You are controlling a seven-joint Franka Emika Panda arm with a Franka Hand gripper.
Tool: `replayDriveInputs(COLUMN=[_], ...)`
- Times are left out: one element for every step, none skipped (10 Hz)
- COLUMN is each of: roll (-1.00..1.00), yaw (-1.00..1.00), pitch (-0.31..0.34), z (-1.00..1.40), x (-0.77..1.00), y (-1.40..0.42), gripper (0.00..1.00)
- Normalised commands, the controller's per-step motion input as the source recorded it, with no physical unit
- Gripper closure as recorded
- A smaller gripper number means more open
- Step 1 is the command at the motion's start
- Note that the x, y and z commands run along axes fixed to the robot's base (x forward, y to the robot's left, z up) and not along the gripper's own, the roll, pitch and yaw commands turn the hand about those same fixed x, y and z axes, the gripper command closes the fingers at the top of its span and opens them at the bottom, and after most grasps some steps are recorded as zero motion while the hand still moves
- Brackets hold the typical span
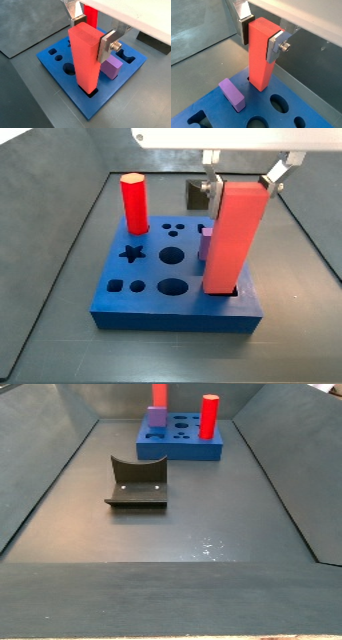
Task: Pick up the rectangle object. Move up. Place the rectangle object on the fixture. Regrasp the rectangle object. Move to above the board. Insert the rectangle object.
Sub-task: Insert the rectangle object.
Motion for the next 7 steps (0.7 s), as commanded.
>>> replayDriveInputs(roll=[0.07,0.03,0.0,0.03,0.06,0.14,0.24], yaw=[0.0,0.0,0.0,-0.01,0.0,0.0,0.0], pitch=[0.026,0.017,0.034,0.04,0.007,0.0,-0.034], z=[-0.17,-0.18,-0.17,-0.17,-0.21,-0.42,-0.87], x=[0.22,0.2,0.27,0.28,0.15,0.09,0.06], y=[-0.04,-0.1,-0.14,-0.15,-0.14,-0.13,-0.16], gripper=[1.0,1.0,1.0,1.0,1.0,1.0,1.0])
